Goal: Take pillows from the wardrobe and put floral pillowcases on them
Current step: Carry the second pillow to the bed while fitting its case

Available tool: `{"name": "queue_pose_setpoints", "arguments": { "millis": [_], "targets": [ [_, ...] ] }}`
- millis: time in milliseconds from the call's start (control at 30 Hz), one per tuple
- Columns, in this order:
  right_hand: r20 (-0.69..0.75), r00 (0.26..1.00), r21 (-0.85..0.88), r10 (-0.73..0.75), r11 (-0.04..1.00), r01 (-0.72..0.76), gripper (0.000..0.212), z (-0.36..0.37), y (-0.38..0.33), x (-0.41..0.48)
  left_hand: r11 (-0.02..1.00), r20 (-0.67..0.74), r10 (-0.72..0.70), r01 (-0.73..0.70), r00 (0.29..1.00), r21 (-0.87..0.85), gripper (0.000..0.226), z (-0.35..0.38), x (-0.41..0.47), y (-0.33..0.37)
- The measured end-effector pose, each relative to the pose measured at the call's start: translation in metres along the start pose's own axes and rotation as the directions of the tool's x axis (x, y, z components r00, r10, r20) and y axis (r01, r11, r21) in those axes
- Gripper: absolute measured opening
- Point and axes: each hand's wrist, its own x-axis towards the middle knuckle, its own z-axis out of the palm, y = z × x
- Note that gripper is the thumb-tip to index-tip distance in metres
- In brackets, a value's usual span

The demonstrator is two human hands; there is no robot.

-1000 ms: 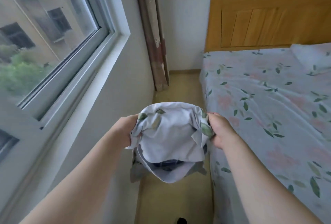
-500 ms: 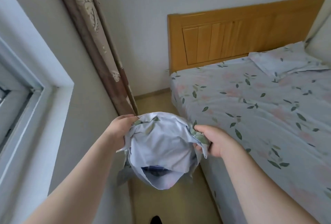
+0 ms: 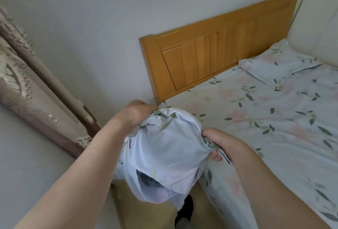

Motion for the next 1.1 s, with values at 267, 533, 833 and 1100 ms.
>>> {"name": "queue_pose_setpoints", "arguments": {
  "millis": [267, 533, 833, 1100],
  "targets": [
    [0.082, 0.997, 0.122, 0.01, 0.992, -0.02, 0.037, -0.075, -0.167, 0.115, 0.985, 0.117, -0.016, -0.004, 0.993, 0.174, 0.022, -0.014, 0.192, 0.15],
    [-0.03, 0.999, 0.226, -0.046, 0.973, 0.051, 0.029, -0.165, -0.261, 0.184, 0.828, 0.419, -0.001, -0.234, 0.908, 0.509, 0.039, 0.019, 0.338, 0.288],
    [-0.884, 0.465, 0.053, -0.039, 0.982, 0.183, 0.03, -0.308, -0.389, 0.262, 0.63, 0.556, 0.556, -0.749, 0.618, 0.203, 0.034, 0.14, 0.533, 0.453],
    [-0.976, 0.17, 0.165, 0.139, 0.974, 0.153, 0.032, -0.377, -0.42, 0.345, 0.463, 0.497, 0.79, -0.88, 0.358, -0.102, 0.042, 0.216, 0.671, 0.477]
  ]
}}
